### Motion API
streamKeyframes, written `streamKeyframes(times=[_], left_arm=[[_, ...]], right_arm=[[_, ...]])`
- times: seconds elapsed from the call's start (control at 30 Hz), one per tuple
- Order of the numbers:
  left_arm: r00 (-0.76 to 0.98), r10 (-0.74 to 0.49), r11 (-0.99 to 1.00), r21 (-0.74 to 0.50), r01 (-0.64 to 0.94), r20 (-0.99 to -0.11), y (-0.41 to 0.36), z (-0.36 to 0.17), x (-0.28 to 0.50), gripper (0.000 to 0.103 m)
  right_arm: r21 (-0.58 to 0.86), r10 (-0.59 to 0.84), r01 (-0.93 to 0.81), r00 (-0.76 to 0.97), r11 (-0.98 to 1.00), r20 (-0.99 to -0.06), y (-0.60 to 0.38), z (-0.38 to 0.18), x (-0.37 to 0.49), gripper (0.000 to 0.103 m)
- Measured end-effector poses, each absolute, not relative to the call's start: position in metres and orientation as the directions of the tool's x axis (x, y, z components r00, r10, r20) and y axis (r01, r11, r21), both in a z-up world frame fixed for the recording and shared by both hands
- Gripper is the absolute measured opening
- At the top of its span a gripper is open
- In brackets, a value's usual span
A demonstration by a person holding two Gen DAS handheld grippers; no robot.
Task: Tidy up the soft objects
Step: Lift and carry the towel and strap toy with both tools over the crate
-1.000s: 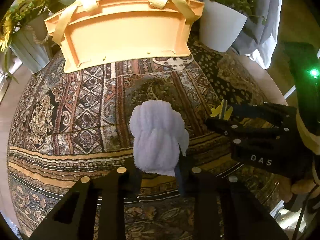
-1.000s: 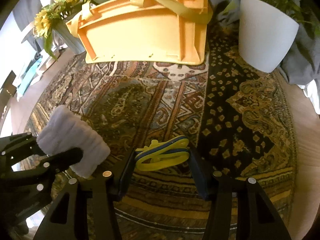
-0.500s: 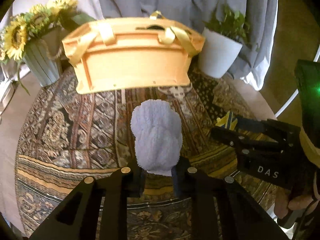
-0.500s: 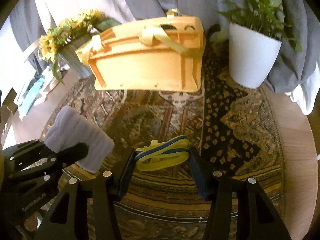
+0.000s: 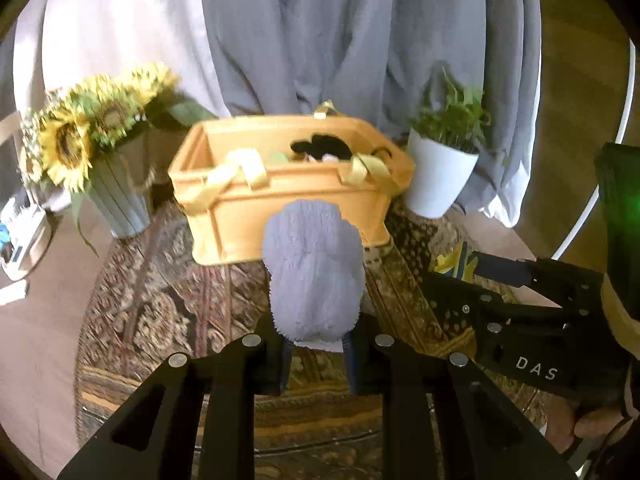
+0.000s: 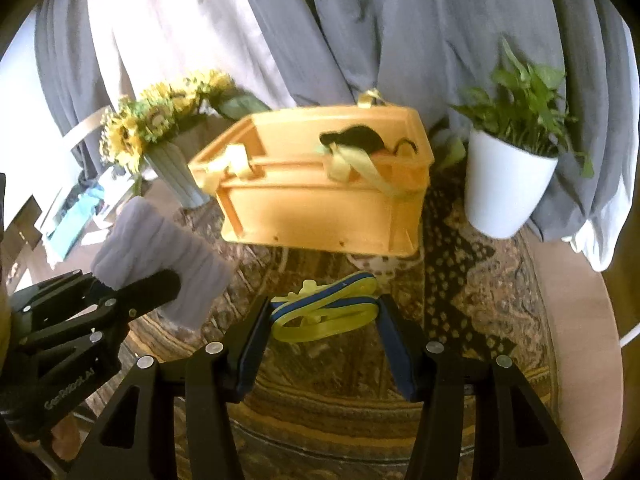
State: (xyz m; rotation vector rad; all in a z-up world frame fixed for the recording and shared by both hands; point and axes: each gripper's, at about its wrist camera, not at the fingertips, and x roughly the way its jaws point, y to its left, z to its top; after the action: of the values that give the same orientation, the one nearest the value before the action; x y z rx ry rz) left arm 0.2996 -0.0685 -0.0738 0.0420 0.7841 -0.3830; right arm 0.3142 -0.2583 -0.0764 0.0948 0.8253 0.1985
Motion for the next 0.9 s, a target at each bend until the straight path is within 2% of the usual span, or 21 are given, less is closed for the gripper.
streamKeyframes(times=[0.6,0.9], left_arm=[[0.77,-0.305,0.944,-0.072,0.322,-0.56,-0.032,-0.014,0.339,0.022],[0.804,-0.292,0.949,-0.051,0.312,-0.518,-0.032,0.004,0.37,0.022]], right_arm=[[0.16,0.223,-0.159,0.783,0.974,-0.58,-0.23,-0.015,0.36,0.054],[0.177,0.251,-0.181,0.787,0.967,-0.564,-0.228,-0.009,0.401,0.054]])
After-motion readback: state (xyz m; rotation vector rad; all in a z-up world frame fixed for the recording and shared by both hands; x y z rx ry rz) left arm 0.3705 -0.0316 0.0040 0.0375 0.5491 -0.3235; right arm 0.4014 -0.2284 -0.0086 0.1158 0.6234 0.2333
